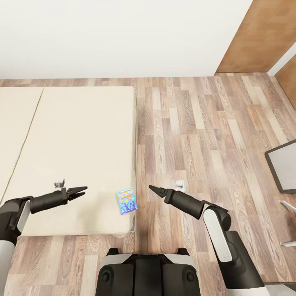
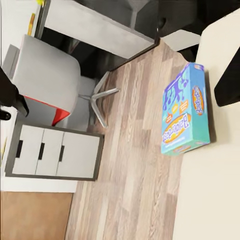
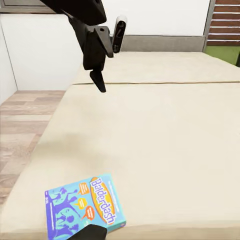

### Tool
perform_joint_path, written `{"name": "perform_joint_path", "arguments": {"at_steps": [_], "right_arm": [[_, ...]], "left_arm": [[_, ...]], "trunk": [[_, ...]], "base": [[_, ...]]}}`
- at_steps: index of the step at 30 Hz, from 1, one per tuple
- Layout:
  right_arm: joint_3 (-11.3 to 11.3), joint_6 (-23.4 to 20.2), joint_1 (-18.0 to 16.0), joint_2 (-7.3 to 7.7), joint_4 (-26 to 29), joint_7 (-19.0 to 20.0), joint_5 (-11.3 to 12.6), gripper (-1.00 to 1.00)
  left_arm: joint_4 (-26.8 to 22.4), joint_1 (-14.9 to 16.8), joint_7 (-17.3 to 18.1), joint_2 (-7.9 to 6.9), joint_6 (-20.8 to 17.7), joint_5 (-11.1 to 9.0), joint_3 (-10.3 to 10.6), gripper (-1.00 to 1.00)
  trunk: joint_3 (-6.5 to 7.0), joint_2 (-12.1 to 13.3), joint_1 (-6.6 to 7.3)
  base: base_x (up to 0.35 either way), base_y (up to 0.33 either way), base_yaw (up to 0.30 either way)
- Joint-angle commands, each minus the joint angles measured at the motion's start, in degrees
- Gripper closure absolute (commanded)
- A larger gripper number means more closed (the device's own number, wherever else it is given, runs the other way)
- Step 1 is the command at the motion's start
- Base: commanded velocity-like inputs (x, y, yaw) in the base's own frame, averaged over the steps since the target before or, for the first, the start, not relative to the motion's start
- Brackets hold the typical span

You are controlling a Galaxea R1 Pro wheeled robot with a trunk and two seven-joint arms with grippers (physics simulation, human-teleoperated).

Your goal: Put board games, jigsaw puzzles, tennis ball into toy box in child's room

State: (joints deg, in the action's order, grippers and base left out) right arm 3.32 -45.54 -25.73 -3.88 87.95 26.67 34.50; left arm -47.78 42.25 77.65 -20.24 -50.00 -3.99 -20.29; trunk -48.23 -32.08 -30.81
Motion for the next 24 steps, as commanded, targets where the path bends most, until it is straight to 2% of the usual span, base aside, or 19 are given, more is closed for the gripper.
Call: {"name": "perform_joint_path", "arguments": {"at_steps": [1, 4, 9, 18, 24], "right_arm": [[-0.09, -0.32, -0.02, -0.02, 0.03, 0.11, 0.04, -1.00], [-0.14, -0.31, -0.02, 0.00, 0.03, 0.13, 0.06, -1.00], [-0.18, -0.32, -0.02, 0.01, 0.03, 0.13, 0.07, -1.00], [-0.39, -0.34, -0.02, 0.09, 0.03, 0.14, 0.04, -1.00], [-0.58, -0.34, -0.02, 0.10, 0.03, 0.21, 0.15, -1.00]], "left_arm": [[0.00, -0.03, 0.62, -0.02, -0.55, -0.05, -0.01, -1.00], [-0.02, -0.17, 3.22, -0.09, -0.54, 0.08, -0.01, -1.00], [-0.03, -0.22, 4.94, -0.15, -0.51, 0.23, -0.01, -1.00], [-0.03, -0.23, 5.33, -0.11, -0.35, 0.30, -0.01, -1.00], [-0.02, -0.23, 5.33, -0.14, -0.23, 0.36, -0.03, -1.00]], "trunk": [[-0.04, -0.06, -0.02], [-0.04, -0.06, -0.02], [-0.04, -0.06, -0.02], [-0.04, -0.06, -0.02], [-0.04, -0.06, -0.02]], "base": [[0.000, 0.000, 0.000], [0.000, 0.000, 0.000], [0.000, 0.000, 0.000], [0.000, -0.005, 0.000], [0.000, -0.175, 0.010]]}}
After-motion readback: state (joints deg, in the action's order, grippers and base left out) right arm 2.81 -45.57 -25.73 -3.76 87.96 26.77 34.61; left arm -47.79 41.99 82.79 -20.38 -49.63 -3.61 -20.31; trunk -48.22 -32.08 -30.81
